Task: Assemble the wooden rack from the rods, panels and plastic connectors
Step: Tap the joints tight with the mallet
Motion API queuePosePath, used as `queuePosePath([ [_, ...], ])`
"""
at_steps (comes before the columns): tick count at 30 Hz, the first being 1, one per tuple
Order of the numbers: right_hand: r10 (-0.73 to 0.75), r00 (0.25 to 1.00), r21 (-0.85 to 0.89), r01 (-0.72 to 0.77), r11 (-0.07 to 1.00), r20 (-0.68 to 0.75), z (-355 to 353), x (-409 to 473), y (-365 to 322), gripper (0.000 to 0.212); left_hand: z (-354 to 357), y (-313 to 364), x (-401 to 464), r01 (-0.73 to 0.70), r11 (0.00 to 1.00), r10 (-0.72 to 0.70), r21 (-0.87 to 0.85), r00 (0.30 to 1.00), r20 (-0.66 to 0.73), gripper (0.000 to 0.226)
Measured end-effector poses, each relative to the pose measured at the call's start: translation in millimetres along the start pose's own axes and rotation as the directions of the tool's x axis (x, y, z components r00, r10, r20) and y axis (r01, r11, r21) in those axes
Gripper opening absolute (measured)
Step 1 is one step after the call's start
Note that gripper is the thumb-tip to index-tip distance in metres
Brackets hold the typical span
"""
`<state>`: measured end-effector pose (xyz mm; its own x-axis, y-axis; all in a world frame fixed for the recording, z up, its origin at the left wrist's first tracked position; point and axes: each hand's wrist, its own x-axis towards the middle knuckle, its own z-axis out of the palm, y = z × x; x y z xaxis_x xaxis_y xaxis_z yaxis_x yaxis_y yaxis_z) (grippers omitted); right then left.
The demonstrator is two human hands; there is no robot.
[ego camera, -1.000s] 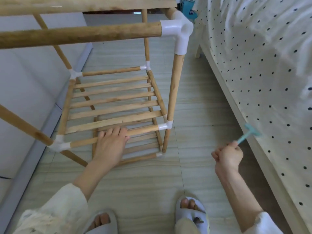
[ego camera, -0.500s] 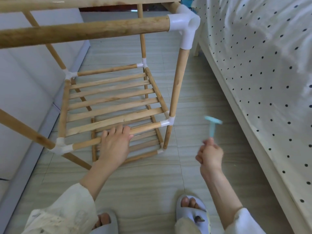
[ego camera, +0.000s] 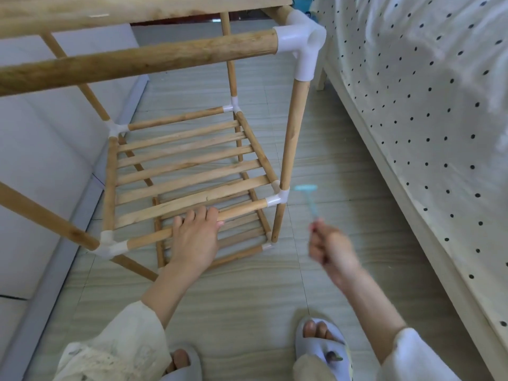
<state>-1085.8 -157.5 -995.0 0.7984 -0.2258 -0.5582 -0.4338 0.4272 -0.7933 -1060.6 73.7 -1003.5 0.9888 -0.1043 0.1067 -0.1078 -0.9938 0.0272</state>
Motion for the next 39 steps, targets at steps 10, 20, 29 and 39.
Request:
queuePosePath([
  [10, -0.025, 0.973, -0.260, 0.086, 0.962, 0.229, 30, -41, 16, 0.030, -14, 5, 9, -0.004, 0.999, -0.002, 0.043, 0.992, 0.127, 0.027],
  [20, -0.040, 0.997, -0.207, 0.025, 0.978, -0.065, -7, -33, 5, 0.029, -31, 51, 48, 0.248, 0.889, -0.121, -0.384, 0.938, 0.325, 0.029],
  [29, -0.035, 0.997, -0.194, 0.022, 0.981, -0.063, 11, -19, 5, 0.028, -42, 50, -32, -0.393, 0.805, 0.462, -0.444, 0.885, 0.056, 0.042],
  [39, -0.065, 0.998, -0.300, 0.069, 0.952, 0.023, 28, -42, 6, 0.029, -78, -20, -62, -0.391, 0.872, 0.433, -0.295, 0.897, 0.090, 0.033],
])
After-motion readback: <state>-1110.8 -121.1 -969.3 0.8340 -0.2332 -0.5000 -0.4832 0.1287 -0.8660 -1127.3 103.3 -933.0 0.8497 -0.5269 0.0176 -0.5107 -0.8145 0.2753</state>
